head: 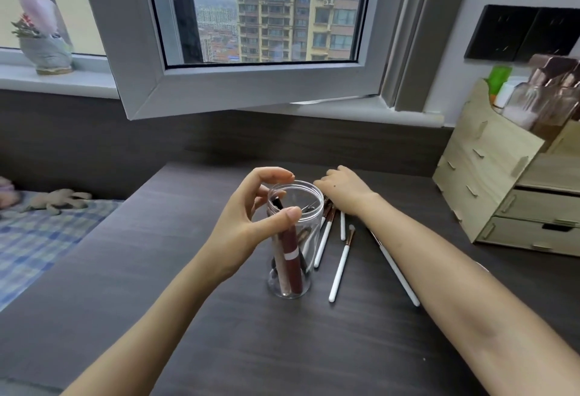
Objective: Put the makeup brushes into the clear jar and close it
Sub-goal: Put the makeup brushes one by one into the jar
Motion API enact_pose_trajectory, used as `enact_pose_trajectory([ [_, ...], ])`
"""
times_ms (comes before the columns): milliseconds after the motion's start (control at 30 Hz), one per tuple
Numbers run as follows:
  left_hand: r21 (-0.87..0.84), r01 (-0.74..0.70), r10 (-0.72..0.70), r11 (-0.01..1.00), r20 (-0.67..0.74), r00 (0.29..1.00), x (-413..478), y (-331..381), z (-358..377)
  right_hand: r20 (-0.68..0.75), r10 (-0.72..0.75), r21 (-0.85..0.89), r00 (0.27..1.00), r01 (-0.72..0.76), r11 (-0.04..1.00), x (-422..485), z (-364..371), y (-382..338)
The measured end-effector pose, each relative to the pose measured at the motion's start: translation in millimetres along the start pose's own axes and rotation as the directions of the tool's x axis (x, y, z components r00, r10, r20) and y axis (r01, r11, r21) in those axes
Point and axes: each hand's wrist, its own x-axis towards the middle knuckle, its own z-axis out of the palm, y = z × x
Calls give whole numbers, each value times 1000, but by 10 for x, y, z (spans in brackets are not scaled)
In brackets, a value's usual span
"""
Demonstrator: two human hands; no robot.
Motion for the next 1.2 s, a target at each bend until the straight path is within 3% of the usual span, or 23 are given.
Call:
enact_pose_trajectory([
  [267, -10, 1, -1, 1000, -18, 1000, -25, -18, 10, -82, -59, 62, 995, 64, 996, -38, 89, 30],
  [467, 12, 9, -8, 1000, -16, 1000, -31, 1, 13, 63, 0, -5, 998, 0, 1000, -55, 127, 50],
  [600, 16, 20, -20, 1000, -17, 1000, -31, 12, 14, -23, 99, 126, 995, -95, 987, -157, -10, 131],
  [667, 14, 23, -22, 1000, -19, 1000, -37, 17, 17, -142, 250, 355, 958, -186, 916, -291, -238, 201],
  [733, 3, 22, -22, 1000, -30, 999, -48, 22, 28, -203, 396, 611, 895, -200, 766, -505, -581, 229],
  [800, -13, 21, -22, 1000, -49, 999, -59, 26, 43, -180, 406, 839, 896, -76, 538, -783, -979, 200],
  [867, -27, 26, -28, 999, -64, 998, -72, 30, 57, -156, 338, 897, 928, -9, 441, -1067, -1365, 137],
  [933, -41, 34, -37, 999, -74, 997, -86, 40, 71, -134, 282, 869, 950, -24, 495, -1253, -1660, 72],
  [1067, -50, 45, -49, 998, -83, 995, -105, 74, 81, -143, 218, 692, 966, -60, 719, -1206, -1975, -56],
  [1200, -50, 58, -62, 997, -78, 995, -110, 92, 70, -70, 45, 602, 996, 6, 798, -872, -1977, -317],
])
